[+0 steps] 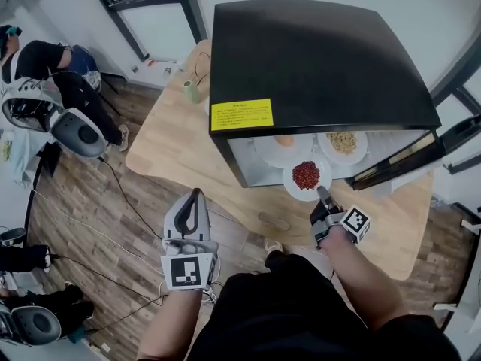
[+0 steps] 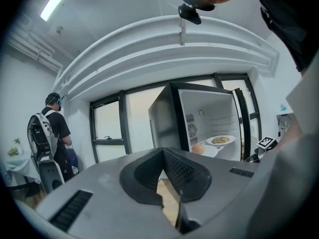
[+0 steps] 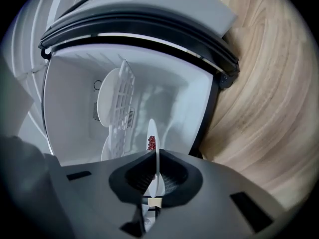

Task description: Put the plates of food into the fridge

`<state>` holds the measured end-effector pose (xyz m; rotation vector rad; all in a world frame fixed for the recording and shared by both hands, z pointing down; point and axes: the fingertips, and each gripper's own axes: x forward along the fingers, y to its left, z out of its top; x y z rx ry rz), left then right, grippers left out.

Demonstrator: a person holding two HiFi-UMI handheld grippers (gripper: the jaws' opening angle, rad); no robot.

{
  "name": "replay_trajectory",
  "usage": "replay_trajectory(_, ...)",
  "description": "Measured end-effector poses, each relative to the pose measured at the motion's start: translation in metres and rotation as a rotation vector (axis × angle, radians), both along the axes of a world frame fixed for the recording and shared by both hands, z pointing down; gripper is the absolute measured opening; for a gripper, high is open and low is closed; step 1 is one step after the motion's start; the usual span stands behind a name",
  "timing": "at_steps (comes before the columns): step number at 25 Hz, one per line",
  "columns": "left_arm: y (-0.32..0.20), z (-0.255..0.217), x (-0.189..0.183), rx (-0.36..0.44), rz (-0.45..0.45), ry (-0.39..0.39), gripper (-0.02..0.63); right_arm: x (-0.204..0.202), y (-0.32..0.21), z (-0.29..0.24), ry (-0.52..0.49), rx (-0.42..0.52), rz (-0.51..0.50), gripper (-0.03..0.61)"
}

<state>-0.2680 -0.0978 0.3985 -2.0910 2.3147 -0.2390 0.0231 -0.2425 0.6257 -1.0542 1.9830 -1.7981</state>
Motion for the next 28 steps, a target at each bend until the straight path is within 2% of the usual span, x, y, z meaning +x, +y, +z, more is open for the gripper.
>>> replay_trajectory(7, -0.004, -0.005, -0.024, -0.016, -0.051, -0.047, 0.005, -0.034, -0.013, 0.009, -0.02, -0.018, -0.049, 0.031)
replay_trajectory(13, -0.001, -0.003, -0.042, -0.02, -0.094, -0.051, 0.003, -0.061, -0.025, 0.017, -0.013, -0.025, -0.081, 0.031)
replay_trajectory(17, 0.008, -0.003, -0.055, -0.004, -0.134, -0.026, 0.005, -0.075, -0.029, 0.021, -0.002, -0.037, -0.091, 0.031)
replay_trajectory(24, 0.028, 0.001, -0.083, -0.026, -0.212, -0.052, 0.005, -0.092, -0.042, 0.031, 0.034, -0.038, -0.103, 0.032)
replay_trajectory(28, 0.036, 0.002, -0.09, -0.024, -0.242, -0.013, 0.005, -0.103, -0.046, 0.03, 0.058, -0.03, -0.119, 0.032)
